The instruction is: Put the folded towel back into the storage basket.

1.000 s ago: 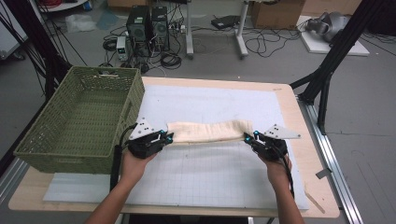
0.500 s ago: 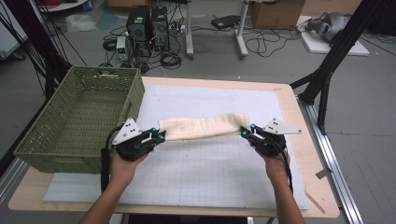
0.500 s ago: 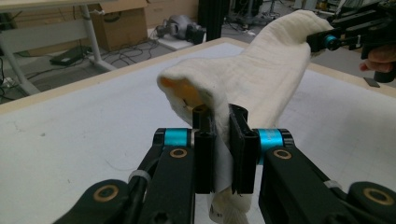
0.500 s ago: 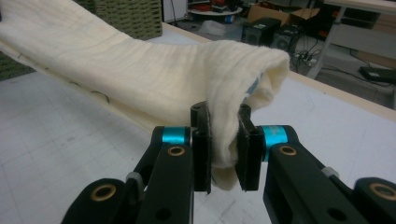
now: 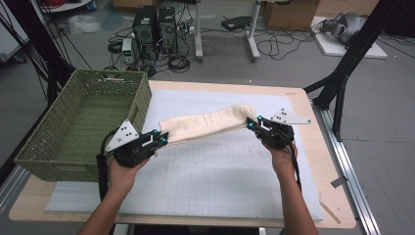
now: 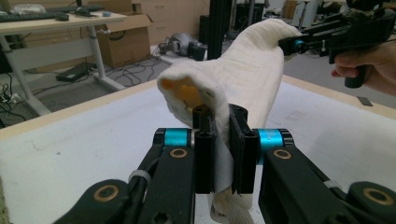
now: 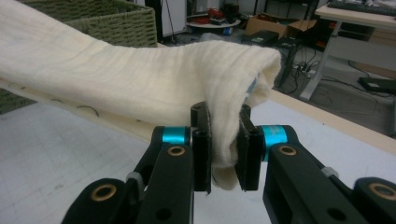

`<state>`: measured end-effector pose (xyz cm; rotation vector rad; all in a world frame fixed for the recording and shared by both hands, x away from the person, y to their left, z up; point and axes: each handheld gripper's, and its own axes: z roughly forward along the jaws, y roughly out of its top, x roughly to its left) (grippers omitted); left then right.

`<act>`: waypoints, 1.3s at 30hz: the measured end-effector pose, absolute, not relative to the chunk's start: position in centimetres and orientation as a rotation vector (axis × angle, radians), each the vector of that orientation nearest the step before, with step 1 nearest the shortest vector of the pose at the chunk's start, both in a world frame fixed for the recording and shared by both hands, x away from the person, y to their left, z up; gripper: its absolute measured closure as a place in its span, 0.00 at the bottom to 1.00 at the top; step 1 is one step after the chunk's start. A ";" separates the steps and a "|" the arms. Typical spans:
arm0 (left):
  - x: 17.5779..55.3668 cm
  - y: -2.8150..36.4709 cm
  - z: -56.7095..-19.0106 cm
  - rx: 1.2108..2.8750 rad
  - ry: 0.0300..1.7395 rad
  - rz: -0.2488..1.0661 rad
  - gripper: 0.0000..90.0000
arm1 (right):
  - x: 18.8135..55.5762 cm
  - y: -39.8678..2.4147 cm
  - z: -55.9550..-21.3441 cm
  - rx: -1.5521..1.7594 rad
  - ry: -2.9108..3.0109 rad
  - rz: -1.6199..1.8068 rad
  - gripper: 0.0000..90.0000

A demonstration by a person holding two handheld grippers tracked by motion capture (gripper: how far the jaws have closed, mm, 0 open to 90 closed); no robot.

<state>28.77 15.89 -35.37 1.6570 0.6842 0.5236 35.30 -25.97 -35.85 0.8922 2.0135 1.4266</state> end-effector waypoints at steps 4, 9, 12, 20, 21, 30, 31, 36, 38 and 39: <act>28.5 16.6 -35.0 1.638 0.689 0.536 0.91 | 36.1 -24.9 -34.8 0.864 2.012 1.418 0.88; 28.2 17.1 -34.7 1.626 0.695 0.543 0.91 | 36.5 -24.0 -34.0 0.842 2.013 1.425 0.88; 28.0 17.6 -34.6 1.617 0.700 0.551 0.91 | 36.9 -23.4 -33.6 0.826 2.020 1.423 0.88; 27.2 19.0 -34.1 1.591 0.720 0.580 0.91 | 38.2 -21.4 -32.7 0.787 2.031 1.438 0.88; 27.1 19.1 -34.0 1.589 0.723 0.583 0.91 | 38.3 -21.1 -32.6 0.786 2.030 1.444 0.88; 26.2 20.8 -33.7 1.566 0.754 0.618 0.91 | 39.6 -18.9 -31.7 0.753 2.054 1.465 0.88; 26.1 20.9 -33.7 1.565 0.758 0.625 0.91 | 39.7 -18.6 -31.7 0.748 2.059 1.463 0.88; 25.6 22.0 -33.7 1.553 0.782 0.648 0.91 | 40.7 -16.7 -31.1 0.716 2.070 1.467 0.88; 25.6 22.2 -33.6 1.551 0.785 0.651 0.91 | 40.9 -16.3 -31.0 0.715 2.071 1.470 0.88; 25.5 22.4 -33.6 1.549 0.788 0.654 0.91 | 41.3 -15.6 -30.7 0.708 2.077 1.467 0.88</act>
